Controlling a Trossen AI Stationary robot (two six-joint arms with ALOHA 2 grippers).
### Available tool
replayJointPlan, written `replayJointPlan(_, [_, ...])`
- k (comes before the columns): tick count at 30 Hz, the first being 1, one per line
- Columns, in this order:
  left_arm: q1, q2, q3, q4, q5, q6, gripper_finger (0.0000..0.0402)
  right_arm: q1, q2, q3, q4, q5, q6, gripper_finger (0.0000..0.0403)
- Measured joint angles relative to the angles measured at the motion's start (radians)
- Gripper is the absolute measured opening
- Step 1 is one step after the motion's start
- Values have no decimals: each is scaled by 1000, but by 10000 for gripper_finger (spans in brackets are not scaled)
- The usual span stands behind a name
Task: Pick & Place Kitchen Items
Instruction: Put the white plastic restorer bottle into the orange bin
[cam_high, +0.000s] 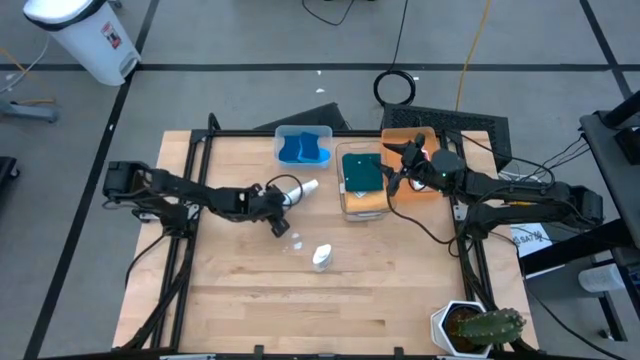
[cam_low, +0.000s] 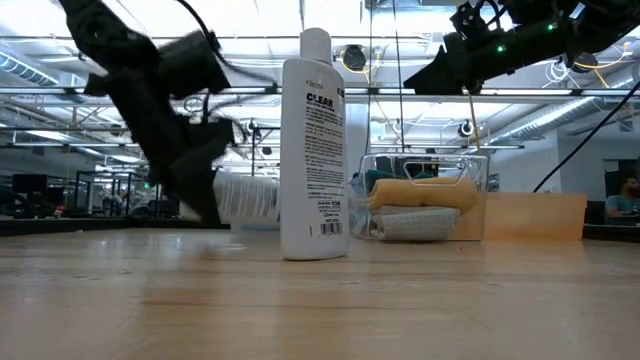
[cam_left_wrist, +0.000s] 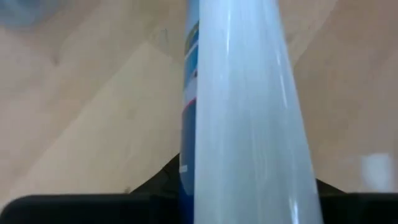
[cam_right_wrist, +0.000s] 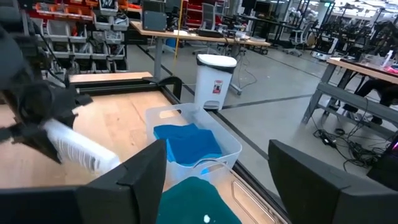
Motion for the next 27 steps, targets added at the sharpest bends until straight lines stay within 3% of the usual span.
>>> replayJointPlan(8, [-13, -227, 2, 13, -36, 64, 117, 28, 0, 0, 5, -2, 2, 247])
replayJointPlan(13, [-42, -318, 2, 203, -2, 228, 117, 70, 22, 0, 61, -15, 63, 247])
replayJointPlan(19, [-69, -293, 4, 536, 147, 404, 117, 112, 105, 0, 246, -185, 144, 246])
replayJointPlan(27, [-76, -228, 3, 614, 181, 440, 117, 187, 316, 0, 683, -289, 126, 246])
